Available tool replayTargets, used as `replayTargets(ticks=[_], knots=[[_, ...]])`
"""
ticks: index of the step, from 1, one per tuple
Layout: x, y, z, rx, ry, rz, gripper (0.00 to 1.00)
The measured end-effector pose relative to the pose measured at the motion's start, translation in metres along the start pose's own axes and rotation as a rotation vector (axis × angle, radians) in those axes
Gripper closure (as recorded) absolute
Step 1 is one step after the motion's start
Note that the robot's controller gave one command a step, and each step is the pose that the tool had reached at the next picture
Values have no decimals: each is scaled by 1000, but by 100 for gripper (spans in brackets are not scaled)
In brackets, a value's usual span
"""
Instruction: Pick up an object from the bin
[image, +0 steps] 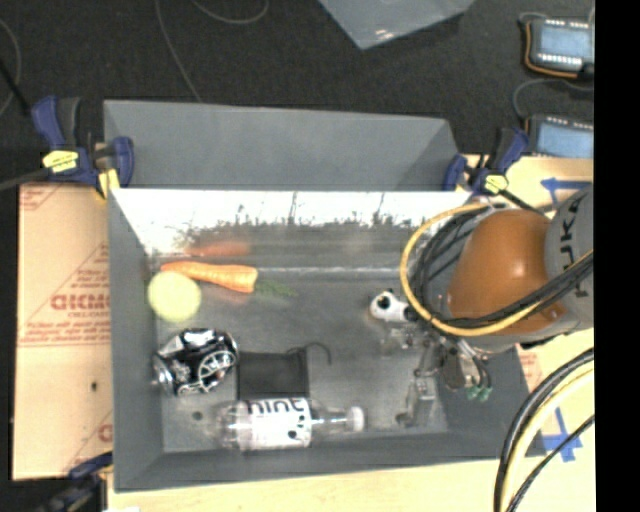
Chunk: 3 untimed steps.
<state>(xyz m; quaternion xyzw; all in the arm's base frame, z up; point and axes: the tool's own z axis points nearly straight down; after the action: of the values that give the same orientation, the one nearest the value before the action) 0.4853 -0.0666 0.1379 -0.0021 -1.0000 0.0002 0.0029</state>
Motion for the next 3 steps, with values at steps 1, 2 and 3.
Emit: replayTargets(ticks=[1, 2, 3], knots=[[-2, 0, -4, 1, -8, -3, 0], [5, 61, 56, 1, -8, -81, 0], [9, 76, 40, 1, -8, -104, 0]])
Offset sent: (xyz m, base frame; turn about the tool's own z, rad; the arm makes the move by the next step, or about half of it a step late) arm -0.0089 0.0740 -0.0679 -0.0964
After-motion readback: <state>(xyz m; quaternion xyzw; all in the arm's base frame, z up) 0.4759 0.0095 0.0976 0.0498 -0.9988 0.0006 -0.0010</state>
